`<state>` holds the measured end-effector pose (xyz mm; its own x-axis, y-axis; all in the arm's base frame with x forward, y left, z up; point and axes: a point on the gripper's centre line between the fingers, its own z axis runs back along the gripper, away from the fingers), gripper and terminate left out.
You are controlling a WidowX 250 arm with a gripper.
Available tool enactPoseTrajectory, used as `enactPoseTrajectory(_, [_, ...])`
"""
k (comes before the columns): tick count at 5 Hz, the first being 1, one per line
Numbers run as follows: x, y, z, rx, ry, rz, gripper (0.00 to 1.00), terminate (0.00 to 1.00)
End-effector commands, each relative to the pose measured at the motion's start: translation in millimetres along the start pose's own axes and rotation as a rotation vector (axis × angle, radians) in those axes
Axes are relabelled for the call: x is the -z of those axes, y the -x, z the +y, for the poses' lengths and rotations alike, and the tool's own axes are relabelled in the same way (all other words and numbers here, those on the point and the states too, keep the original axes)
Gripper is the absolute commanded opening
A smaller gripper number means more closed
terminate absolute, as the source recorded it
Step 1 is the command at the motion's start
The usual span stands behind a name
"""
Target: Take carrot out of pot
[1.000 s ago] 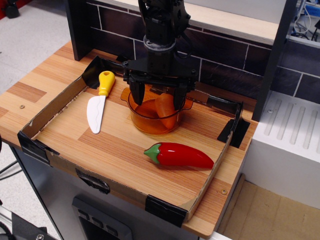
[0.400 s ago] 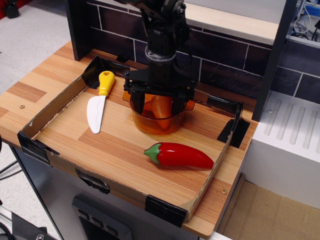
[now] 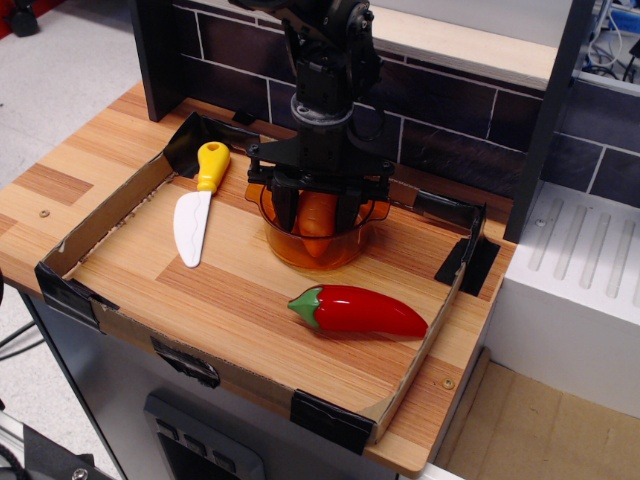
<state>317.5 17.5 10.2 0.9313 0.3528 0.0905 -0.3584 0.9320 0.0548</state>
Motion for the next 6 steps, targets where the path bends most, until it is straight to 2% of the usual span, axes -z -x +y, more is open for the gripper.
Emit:
enactPoseTrajectory(1, [-51, -17, 2, -0.042, 0.048, -0.132, 0.0, 0.0])
enactPoseTrajectory(2, [-86, -17, 10, -0.052, 0.1, -0.203, 0.0, 0.0])
enactPoseTrajectory(3, [-100, -2, 25, -0.035, 0.135, -0.17, 0.0, 0.0])
enactPoseTrajectory(4, [-94, 28, 45, 0.035, 0.121, -0.112, 0.0, 0.0])
enactPoseTrajectory(5, [-85, 53, 62, 0.086, 0.1, -0.091, 0.0, 0.0])
enactPoseTrajectory(6, [-63, 66, 72, 0.103, 0.047, -0.049, 0.0, 0.0])
